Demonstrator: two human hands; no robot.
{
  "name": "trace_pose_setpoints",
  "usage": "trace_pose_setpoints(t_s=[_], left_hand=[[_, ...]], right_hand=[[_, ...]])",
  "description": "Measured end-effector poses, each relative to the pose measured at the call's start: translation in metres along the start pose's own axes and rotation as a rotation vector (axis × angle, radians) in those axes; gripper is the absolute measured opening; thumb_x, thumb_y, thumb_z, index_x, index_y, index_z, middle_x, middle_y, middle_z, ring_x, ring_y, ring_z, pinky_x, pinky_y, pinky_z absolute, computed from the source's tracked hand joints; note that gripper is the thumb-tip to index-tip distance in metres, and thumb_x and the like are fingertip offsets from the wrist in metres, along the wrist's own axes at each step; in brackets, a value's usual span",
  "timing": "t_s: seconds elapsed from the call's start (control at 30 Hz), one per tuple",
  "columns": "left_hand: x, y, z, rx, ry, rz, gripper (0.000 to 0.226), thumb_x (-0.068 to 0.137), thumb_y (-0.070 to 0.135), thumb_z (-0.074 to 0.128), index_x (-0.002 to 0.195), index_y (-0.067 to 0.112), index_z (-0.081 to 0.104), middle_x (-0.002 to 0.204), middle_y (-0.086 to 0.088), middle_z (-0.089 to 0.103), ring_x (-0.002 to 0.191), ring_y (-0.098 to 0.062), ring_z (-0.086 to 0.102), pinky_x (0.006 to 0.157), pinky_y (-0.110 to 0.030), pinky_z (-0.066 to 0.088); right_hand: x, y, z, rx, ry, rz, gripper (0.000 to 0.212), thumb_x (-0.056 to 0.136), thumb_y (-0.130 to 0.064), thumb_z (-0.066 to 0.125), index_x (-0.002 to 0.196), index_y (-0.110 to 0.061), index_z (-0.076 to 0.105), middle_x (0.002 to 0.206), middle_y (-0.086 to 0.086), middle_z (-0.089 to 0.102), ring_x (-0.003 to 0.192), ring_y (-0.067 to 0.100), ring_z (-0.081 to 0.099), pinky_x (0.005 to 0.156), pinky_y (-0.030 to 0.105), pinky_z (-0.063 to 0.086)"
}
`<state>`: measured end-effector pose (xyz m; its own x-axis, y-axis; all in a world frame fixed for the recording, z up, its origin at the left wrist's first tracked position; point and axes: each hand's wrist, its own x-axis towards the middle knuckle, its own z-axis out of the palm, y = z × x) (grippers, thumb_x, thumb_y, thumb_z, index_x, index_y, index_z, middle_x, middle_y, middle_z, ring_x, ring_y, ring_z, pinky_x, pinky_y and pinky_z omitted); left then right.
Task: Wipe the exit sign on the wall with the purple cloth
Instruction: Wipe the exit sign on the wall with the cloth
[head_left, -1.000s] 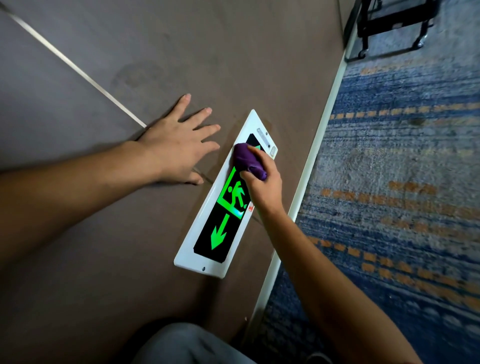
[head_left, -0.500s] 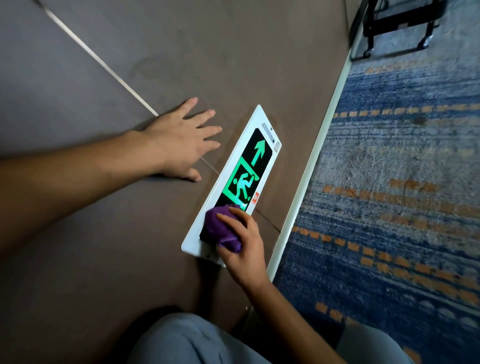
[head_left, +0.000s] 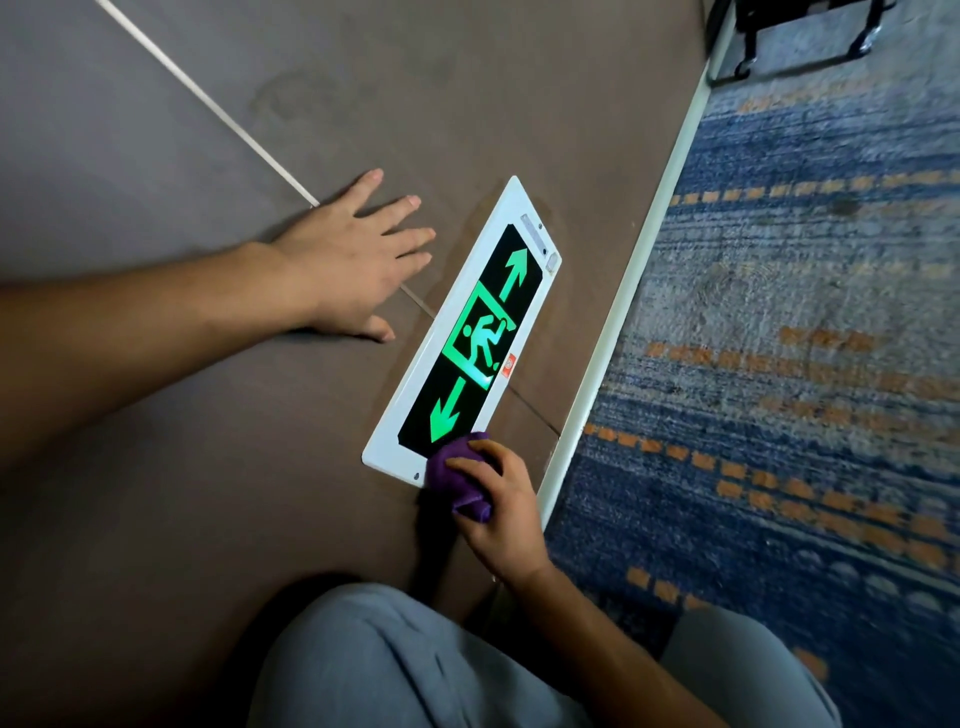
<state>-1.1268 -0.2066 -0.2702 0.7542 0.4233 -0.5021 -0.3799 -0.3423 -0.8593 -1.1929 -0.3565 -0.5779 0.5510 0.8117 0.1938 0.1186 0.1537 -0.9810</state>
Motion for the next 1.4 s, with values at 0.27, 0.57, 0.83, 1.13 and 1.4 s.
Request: trace_pose_setpoints(t_s=[0.27, 0.57, 0.83, 1.13, 1.4], left_hand=[[0.004, 0.005, 0.011, -0.041, 0.111, -0.056, 0.095, 0.086, 0.084, 0.031, 0.159, 0.023, 0.026, 0.17, -0.006, 0.017, 0.157, -0.038, -0.001, 0.124, -0.062, 0.003], [0.024, -0.012, 0.004, -0.074, 0.12, -0.095, 0.088, 0.087, 0.082, 0.031, 0.159, 0.032, 0.026, 0.171, -0.009, 0.008, 0.157, -0.039, -0.007, 0.122, -0.063, 0.002], [0.024, -0.019, 0.008, -0.101, 0.133, -0.016, 0.091, 0.088, 0.084, 0.022, 0.162, 0.03, 0.016, 0.172, -0.01, 0.006, 0.158, -0.034, -0.005, 0.125, -0.057, -0.001], [0.022, -0.017, 0.009, -0.105, 0.144, -0.017, 0.086, 0.09, 0.081, 0.023, 0.16, 0.032, 0.023, 0.171, -0.008, 0.01, 0.158, -0.033, 0.001, 0.124, -0.058, 0.001], [0.022, -0.017, 0.012, -0.082, 0.179, 0.001, 0.086, 0.09, 0.08, 0.019, 0.159, 0.029, 0.027, 0.17, -0.006, 0.017, 0.158, -0.029, 0.006, 0.124, -0.059, 0.001]], right_hand=[[0.096, -0.004, -0.104, -0.026, 0.237, 0.142, 0.049, 0.068, -0.04, 0.062, 0.116, -0.031, 0.069, 0.102, -0.004, 0.065, 0.088, 0.012, 0.061, 0.078, 0.025, 0.047], [0.208, -0.032, -0.149, -0.043, 0.289, 0.037, 0.059, 0.084, -0.02, 0.074, 0.14, -0.021, 0.055, 0.135, 0.004, 0.057, 0.108, 0.011, 0.053, 0.09, 0.01, 0.041], [0.25, -0.046, -0.127, -0.124, 0.185, -0.084, 0.07, 0.087, -0.034, 0.072, 0.151, -0.035, 0.043, 0.147, -0.002, 0.054, 0.123, 0.021, 0.06, 0.099, 0.037, 0.051], [0.231, -0.002, -0.133, 0.073, 0.11, 0.195, 0.062, 0.094, -0.029, 0.071, 0.149, -0.038, 0.045, 0.142, 0.0, 0.059, 0.12, 0.024, 0.063, 0.1, 0.048, 0.058], [0.197, 0.012, -0.115, 0.036, 0.056, 0.269, 0.064, 0.09, -0.029, 0.073, 0.148, -0.037, 0.046, 0.133, 0.004, 0.061, 0.104, 0.024, 0.068, 0.091, 0.045, 0.062]])
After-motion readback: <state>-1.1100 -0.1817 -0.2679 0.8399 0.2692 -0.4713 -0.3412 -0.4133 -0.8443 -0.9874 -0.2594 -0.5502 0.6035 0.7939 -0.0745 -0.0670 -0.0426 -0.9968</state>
